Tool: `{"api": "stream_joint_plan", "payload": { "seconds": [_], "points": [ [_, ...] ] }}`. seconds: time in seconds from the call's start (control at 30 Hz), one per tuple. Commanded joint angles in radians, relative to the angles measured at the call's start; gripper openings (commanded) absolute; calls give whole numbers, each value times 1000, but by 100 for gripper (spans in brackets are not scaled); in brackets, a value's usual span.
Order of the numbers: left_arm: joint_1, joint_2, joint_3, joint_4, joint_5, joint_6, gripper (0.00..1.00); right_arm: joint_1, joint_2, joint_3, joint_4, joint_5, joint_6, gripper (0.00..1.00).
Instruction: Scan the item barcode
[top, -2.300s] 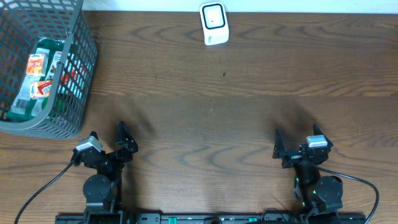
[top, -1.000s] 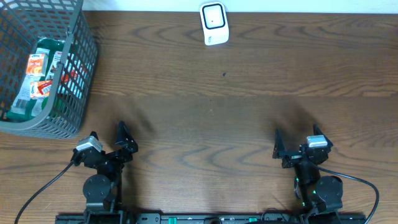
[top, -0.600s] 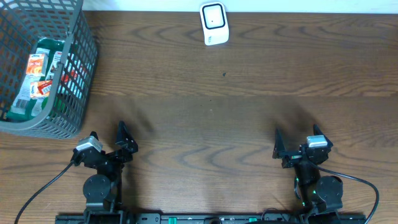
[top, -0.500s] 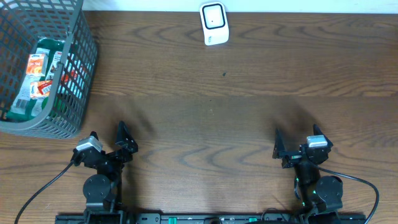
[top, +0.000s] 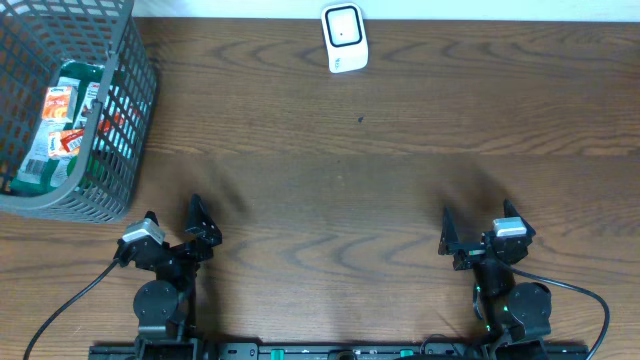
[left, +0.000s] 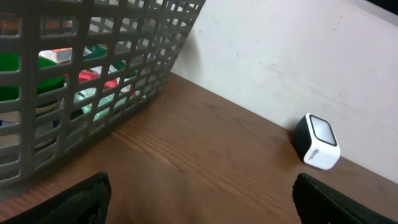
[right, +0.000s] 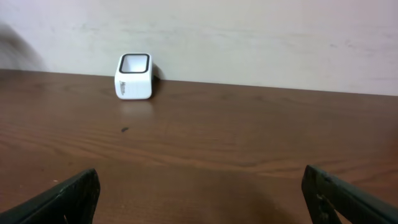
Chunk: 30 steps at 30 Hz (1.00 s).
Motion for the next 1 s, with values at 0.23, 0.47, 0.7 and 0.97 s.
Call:
{"api": "stream_joint_plan", "payload": {
  "seconds": [0.23, 0.47, 0.7, 0.97],
  "points": [
    [5, 2, -13, -46, -14, 13, 95, -4, -1, -1, -4, 10, 18, 99],
    [5, 11, -13, -48, -13, 13, 94, -4, -1, -1, -3, 10, 18, 99],
    [5, 55, -13, -47, -14, 13, 94, -4, -1, -1, -4, 10, 18, 99],
    [5, 66, -13, -44, -14, 13, 94, -4, -1, -1, -4, 10, 18, 99]
  ]
}}
